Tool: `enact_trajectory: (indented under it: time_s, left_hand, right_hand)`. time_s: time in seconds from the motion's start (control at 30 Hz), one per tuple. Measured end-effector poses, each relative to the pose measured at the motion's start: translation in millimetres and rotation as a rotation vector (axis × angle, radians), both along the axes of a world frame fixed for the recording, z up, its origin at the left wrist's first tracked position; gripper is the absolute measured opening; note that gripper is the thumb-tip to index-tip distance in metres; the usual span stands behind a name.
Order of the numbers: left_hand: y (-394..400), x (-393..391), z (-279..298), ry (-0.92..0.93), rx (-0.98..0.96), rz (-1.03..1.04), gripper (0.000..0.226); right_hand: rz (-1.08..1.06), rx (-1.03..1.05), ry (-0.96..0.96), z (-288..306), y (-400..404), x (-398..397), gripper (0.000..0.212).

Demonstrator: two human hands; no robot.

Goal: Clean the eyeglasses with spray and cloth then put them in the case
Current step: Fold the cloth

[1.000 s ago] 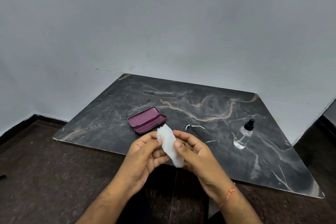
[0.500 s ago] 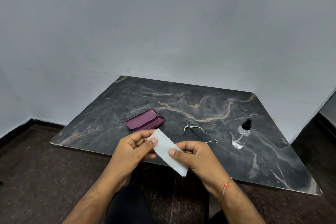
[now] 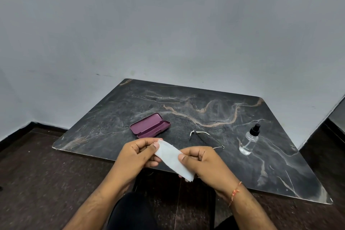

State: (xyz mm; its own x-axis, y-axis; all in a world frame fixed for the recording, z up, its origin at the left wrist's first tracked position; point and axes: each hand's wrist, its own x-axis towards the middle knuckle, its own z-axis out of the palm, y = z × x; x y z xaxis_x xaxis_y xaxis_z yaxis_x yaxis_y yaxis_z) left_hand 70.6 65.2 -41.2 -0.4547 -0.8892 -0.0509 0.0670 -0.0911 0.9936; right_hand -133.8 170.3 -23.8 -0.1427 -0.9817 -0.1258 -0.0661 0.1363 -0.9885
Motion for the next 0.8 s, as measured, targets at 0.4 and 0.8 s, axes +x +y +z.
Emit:
enact_trajectory:
  time_s: [0.4,0.8]
  left_hand:
    - [0,11,2,0.027,0.007,-0.061,0.032]
    - [3,17,26,-0.06,-0.19,-0.14,0.036]
  right_hand:
    - [-0.001,-0.027,0.003,-4,-1,4,0.018]
    - [-0.114,-0.352,0.38,0,-11,19,0.018]
